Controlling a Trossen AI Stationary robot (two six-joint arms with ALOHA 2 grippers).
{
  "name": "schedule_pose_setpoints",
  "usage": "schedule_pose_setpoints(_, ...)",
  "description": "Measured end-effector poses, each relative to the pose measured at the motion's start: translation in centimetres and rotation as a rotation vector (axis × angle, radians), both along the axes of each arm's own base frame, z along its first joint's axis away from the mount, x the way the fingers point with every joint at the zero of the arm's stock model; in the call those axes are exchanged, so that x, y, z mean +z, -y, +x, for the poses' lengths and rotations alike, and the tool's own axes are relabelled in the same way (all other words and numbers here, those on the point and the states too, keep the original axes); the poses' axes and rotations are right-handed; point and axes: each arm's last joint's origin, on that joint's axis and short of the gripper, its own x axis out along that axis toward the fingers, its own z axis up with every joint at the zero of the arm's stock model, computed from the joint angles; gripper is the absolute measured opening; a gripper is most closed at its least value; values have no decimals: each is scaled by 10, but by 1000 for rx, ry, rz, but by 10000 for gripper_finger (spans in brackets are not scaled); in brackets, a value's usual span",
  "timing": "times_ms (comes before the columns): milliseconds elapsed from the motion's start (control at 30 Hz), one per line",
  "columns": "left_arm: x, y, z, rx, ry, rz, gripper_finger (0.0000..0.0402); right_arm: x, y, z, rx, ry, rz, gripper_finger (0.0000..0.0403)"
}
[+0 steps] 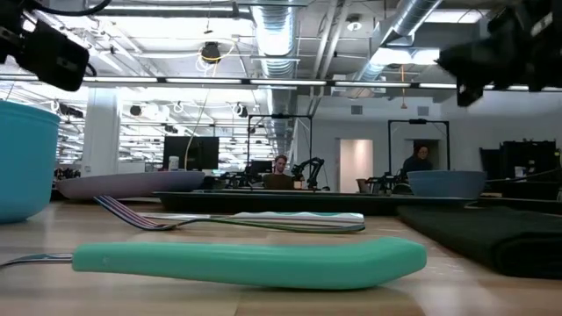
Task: Set up tray
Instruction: Put the blue mug on the black tray
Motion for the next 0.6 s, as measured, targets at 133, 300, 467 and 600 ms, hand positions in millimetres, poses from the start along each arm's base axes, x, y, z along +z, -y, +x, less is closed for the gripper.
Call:
schedule_pose_setpoints(133,13,2,2,14,-112,25,180,10,0,-2,-1,103,1,68)
schedule_pose_setpoints(300,32,10,11,53,-316,147,180,11,1,-2,-25,120,-43,68)
schedule_pose_setpoints(467,48,24,23,62,-555,265,180,12,3,-2,-120,124,-19,68)
schedule_pose_setpoints(600,53,39,34,24,-714,328,180,16,6,-4,-222,171,12,68)
